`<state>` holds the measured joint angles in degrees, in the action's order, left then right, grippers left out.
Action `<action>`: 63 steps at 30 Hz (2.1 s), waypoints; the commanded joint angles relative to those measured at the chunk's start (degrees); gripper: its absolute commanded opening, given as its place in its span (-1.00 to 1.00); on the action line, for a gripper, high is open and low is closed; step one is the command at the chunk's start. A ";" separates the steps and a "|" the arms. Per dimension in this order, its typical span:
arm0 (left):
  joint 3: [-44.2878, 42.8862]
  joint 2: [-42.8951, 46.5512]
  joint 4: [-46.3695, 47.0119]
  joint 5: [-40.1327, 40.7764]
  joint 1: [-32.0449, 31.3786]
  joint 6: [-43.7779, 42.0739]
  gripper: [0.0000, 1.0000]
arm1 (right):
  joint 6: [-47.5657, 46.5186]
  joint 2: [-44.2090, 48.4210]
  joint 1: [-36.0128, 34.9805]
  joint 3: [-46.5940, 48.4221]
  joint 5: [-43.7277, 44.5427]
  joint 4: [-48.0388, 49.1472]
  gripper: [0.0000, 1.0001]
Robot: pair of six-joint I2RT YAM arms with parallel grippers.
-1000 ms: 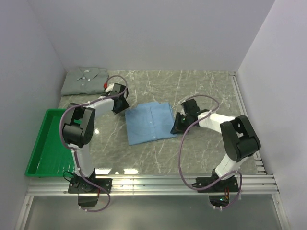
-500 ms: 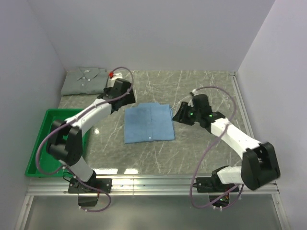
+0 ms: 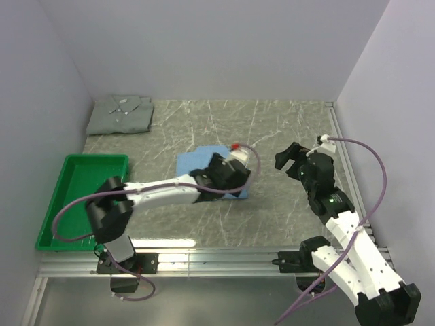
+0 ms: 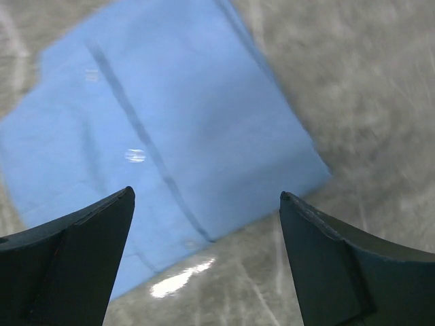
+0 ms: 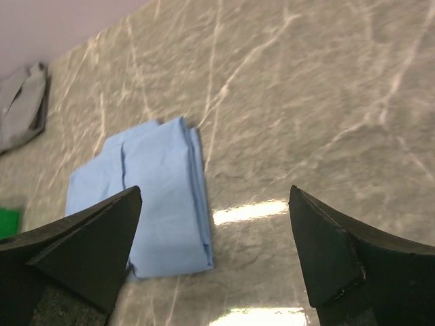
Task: Fold and stack the long sleeve shirts
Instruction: Fold the shirt
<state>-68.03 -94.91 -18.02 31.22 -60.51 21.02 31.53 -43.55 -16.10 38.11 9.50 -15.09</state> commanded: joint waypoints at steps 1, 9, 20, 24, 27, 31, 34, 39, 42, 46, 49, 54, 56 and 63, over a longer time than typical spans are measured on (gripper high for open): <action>-4.47 -5.53 0.62 3.31 -6.00 -6.24 0.87 | 2.48 1.88 0.45 -1.81 7.11 -1.43 0.92; -10.63 -15.73 0.44 4.55 -11.03 -13.80 0.81 | 6.53 4.96 1.59 -3.83 10.45 -3.10 0.98; -12.48 -23.30 0.27 7.53 -11.73 -16.71 0.68 | 6.70 4.88 3.53 -4.62 8.79 -3.10 0.98; -12.13 -25.23 1.14 8.24 -11.65 -17.06 0.62 | 6.79 4.70 4.06 -5.06 7.73 -2.40 0.97; -12.39 -26.28 0.97 9.47 -11.65 -17.06 0.50 | 6.79 4.18 4.49 -5.24 6.85 -2.31 0.97; -11.60 -26.81 1.32 9.82 -11.47 -16.89 0.29 | 6.44 3.21 5.02 -5.24 5.62 -1.70 0.96; -11.16 -26.82 1.76 9.82 -11.03 -16.53 0.21 | 6.53 2.07 5.64 -5.59 3.43 -0.73 0.96; -10.55 -26.03 1.85 9.30 -9.98 -15.57 -0.22 | 6.44 -1.00 7.13 -5.32 -0.79 0.24 0.96; -9.67 -24.88 2.37 8.24 -9.45 -14.69 -0.56 | 6.44 -2.41 8.88 -5.41 -3.86 0.76 0.96; -8.62 -23.48 2.73 7.01 -8.57 -13.20 -0.96 | 6.44 -4.08 11.52 -5.94 -10.79 2.34 0.95; -7.65 -21.46 2.90 4.91 -7.52 -11.53 -0.99 | 7.05 -6.89 13.46 -5.59 -15.11 3.40 0.95; -5.28 -15.31 3.87 -0.71 -5.33 -8.36 -0.99 | 8.63 -14.35 14.34 -4.62 -24.69 6.12 0.93; -4.39 -13.21 3.87 -2.21 -4.79 -6.87 -0.99 | 10.04 -16.64 14.34 -4.62 -26.36 7.96 0.93; -2.20 -10.03 4.31 -5.38 -3.65 -3.88 -0.99 | 16.10 -31.83 13.11 -4.88 -41.74 20.53 0.91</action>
<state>-70.94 -107.57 -14.74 28.67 -64.10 14.57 43.72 -71.00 -2.15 32.62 -23.24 -4.16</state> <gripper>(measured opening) 0.019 0.959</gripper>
